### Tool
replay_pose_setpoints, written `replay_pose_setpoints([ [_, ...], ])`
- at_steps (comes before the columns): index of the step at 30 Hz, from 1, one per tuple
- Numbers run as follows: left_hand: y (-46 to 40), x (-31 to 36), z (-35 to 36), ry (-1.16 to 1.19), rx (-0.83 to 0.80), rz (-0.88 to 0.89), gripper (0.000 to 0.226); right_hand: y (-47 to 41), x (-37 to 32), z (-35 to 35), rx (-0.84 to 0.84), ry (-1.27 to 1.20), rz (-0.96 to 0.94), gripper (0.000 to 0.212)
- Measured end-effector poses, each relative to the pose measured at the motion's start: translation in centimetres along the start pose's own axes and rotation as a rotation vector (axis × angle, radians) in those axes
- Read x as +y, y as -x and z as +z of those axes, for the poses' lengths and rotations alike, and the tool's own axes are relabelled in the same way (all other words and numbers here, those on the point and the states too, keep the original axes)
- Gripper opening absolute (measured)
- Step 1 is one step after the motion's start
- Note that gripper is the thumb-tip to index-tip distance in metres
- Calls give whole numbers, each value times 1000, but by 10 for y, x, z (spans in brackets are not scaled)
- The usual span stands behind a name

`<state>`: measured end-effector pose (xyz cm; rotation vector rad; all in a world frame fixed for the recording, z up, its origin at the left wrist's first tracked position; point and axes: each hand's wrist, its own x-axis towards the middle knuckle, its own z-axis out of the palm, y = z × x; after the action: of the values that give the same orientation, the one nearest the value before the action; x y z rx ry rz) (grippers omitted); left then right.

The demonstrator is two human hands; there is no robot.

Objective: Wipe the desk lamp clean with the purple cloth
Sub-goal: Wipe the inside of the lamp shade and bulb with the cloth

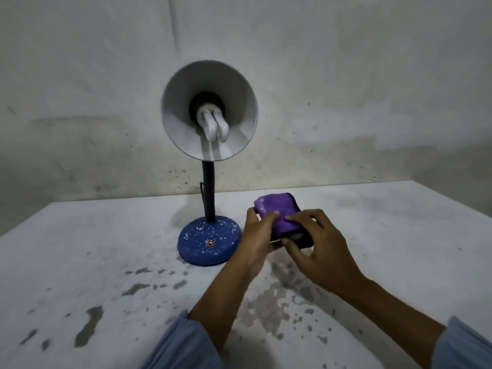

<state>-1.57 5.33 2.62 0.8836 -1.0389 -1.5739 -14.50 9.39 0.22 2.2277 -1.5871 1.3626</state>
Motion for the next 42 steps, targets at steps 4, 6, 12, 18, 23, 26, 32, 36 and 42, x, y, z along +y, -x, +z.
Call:
replay_pose_setpoints([
  [4,34,7,-5,-129,-94,32,29,6,-22,-12,-129,-20,29,86],
  [6,49,13,-8,-147,-176,39,30,8,-36,-12,-127,-74,46,88],
  [12,85,44,-33,-153,-295,56,24,4,-75,-20,-57,-134,0,68],
  [18,109,80,-47,-446,-110,135,35,-13,-100,-44,5,27,-71,61],
  [23,115,128,-51,-579,152,454,29,-45,-113,-62,123,257,-13,65],
  [26,108,153,-51,-791,337,691,28,-66,-122,-72,243,342,-50,67],
  [32,86,168,-53,-961,636,848,30,-101,-138,-81,318,479,-285,55],
  [36,72,169,-56,-1080,713,834,35,-123,-140,-79,283,576,-441,52],
  [42,61,168,-60,-1172,716,876,22,-138,-137,-70,201,673,-416,51],
])
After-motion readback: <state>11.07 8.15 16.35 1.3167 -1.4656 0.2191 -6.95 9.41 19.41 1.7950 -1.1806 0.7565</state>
